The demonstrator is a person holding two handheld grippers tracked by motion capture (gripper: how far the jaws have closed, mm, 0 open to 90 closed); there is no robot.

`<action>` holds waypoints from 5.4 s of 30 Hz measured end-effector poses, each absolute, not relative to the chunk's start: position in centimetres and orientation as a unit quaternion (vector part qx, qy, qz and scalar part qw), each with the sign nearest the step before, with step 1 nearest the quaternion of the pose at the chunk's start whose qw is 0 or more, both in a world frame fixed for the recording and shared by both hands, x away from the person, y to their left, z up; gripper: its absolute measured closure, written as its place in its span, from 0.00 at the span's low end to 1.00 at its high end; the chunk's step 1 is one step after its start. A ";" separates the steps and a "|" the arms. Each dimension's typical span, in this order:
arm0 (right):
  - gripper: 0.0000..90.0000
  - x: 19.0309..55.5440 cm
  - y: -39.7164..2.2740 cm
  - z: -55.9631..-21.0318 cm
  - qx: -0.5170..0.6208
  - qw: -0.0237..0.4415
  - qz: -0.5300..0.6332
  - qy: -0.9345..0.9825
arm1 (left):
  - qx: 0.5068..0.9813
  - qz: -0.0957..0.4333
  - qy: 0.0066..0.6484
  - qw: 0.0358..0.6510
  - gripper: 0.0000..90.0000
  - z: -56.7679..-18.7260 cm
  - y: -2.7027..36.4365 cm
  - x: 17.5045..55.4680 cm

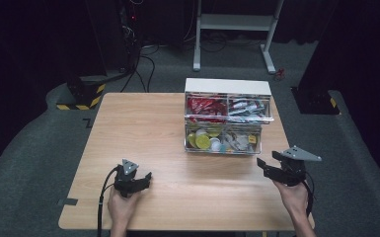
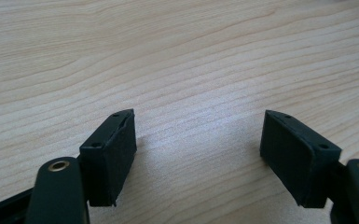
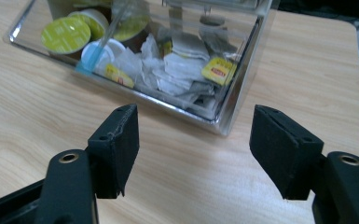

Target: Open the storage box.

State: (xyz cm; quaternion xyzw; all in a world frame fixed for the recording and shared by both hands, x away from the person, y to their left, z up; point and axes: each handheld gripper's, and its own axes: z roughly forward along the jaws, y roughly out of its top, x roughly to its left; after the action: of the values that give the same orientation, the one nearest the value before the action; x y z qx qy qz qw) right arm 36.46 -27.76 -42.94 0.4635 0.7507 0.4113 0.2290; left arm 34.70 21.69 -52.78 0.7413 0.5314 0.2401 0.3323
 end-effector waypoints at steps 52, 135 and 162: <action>0.36 40.3 -24.6 -35.9 0.431 0.292 0.413 0.747 | 0.743 0.237 0.529 0.334 0.29 -52.8 21.7 34.7; 0.41 42.6 -24.1 -29.7 0.435 0.340 0.410 0.726 | 0.746 0.235 0.526 0.334 0.29 -52.8 21.7 34.6; 0.42 43.7 -24.2 -28.0 0.444 0.325 0.415 0.725 | 0.749 0.228 0.520 0.342 0.34 -52.2 21.5 35.0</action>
State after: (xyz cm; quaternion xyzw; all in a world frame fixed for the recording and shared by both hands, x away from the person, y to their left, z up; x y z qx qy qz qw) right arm 43.69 -24.16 -27.97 0.4437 0.7248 0.4151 0.3248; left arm 35.04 21.51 -52.22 0.7492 0.5196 0.2279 0.3418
